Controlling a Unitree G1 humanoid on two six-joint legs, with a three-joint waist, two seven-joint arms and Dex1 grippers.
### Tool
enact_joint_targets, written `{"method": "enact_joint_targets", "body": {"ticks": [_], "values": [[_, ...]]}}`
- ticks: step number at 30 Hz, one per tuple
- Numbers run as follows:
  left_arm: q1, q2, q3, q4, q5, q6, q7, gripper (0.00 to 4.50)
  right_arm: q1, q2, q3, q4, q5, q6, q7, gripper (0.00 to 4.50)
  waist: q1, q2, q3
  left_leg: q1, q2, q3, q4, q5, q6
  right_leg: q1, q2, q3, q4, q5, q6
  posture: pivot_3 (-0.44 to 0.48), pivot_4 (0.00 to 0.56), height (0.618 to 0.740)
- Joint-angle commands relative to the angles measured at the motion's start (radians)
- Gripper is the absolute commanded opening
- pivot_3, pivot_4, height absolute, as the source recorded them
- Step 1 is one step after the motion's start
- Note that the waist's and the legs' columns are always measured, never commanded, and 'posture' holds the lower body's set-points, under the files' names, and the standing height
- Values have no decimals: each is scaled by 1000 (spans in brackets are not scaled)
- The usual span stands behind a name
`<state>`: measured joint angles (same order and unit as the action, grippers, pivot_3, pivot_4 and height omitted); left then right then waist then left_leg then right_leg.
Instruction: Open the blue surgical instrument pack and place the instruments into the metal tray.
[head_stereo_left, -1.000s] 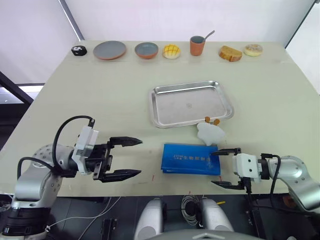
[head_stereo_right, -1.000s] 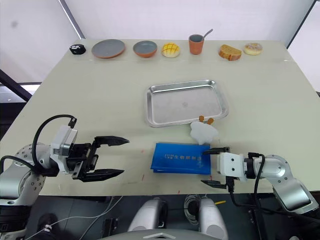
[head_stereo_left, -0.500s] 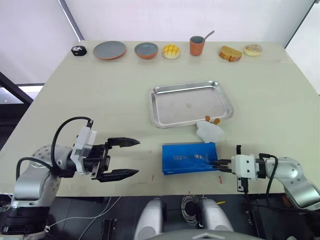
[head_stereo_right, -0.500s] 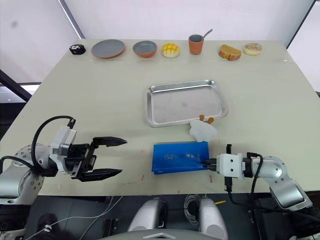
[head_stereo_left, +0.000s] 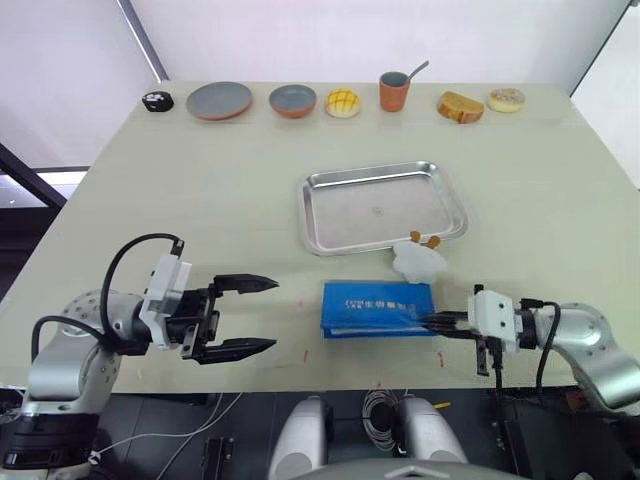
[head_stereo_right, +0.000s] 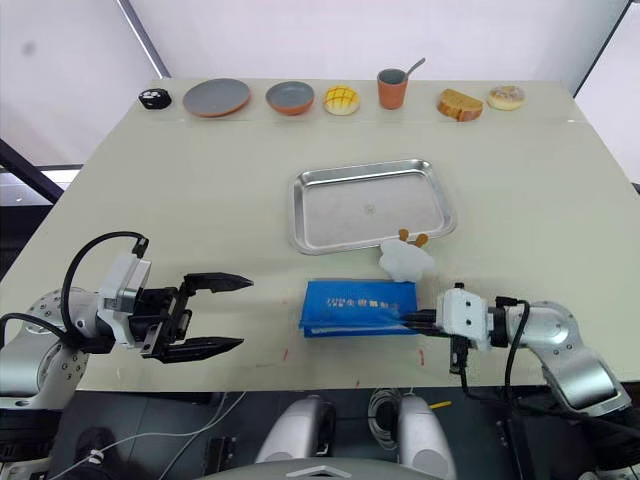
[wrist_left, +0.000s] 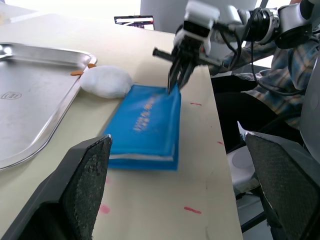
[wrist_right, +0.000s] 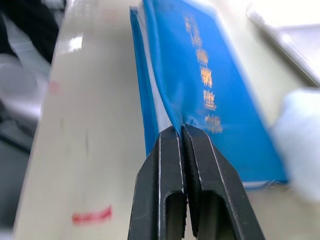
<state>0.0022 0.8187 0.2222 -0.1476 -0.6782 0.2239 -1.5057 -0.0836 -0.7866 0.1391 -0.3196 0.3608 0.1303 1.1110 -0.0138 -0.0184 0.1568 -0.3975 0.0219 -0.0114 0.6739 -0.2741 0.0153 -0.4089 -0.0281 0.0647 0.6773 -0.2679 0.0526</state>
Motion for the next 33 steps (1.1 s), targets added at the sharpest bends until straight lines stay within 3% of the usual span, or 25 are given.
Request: {"method": "enact_joint_targets", "body": {"ticks": [1, 7, 13, 22, 31, 33], "values": [[-8, -7, -10, 5, 12, -32, -17, 4500, -60, -31, -47, -90, 154, 175, 28, 51, 0, 0, 0, 0, 0, 0, 0, 0, 0, 0, 0, 0, 0, 0, 0, 0, 150, 740], [-18, -15, -21, 28, 22, -60, -21, 4500, -189, -82, -66, -106, 362, 459, 76, 51, 0, 0, 0, 0, 0, 0, 0, 0, 0, 0, -1, 0, 0, 0, 0, 0, 150, 740], [-76, -33, -55, 87, 50, -100, -35, 4500, -320, -72, -23, 46, 378, 583, 146, 51, 0, 0, 0, -1, 0, 0, 0, 0, 0, 0, -1, -1, 0, 0, 0, 0, 150, 740], [-174, -87, -149, 107, 105, -106, 0, 4500, -363, -26, 72, 260, 207, 457, 234, 51, -1, 0, 0, -2, -1, 0, 0, 0, 0, -1, -1, 0, 0, 0, 0, 0, 150, 740], [-283, -203, -231, 209, 156, -117, 50, 4500, -360, 26, 65, 288, 165, 426, 225, 51, -2, 0, 0, -1, 0, 0, 1, 0, 0, 0, 1, -1, 0, 0, 0, 0, 150, 740], [-321, -234, -255, 224, 152, -110, 42, 4001, -356, 31, 61, 280, 162, 428, 219, 0, -2, -1, 0, -1, -1, 0, 1, 0, 0, 0, 1, -1, 1, 0, 0, 0, 150, 740]]}}
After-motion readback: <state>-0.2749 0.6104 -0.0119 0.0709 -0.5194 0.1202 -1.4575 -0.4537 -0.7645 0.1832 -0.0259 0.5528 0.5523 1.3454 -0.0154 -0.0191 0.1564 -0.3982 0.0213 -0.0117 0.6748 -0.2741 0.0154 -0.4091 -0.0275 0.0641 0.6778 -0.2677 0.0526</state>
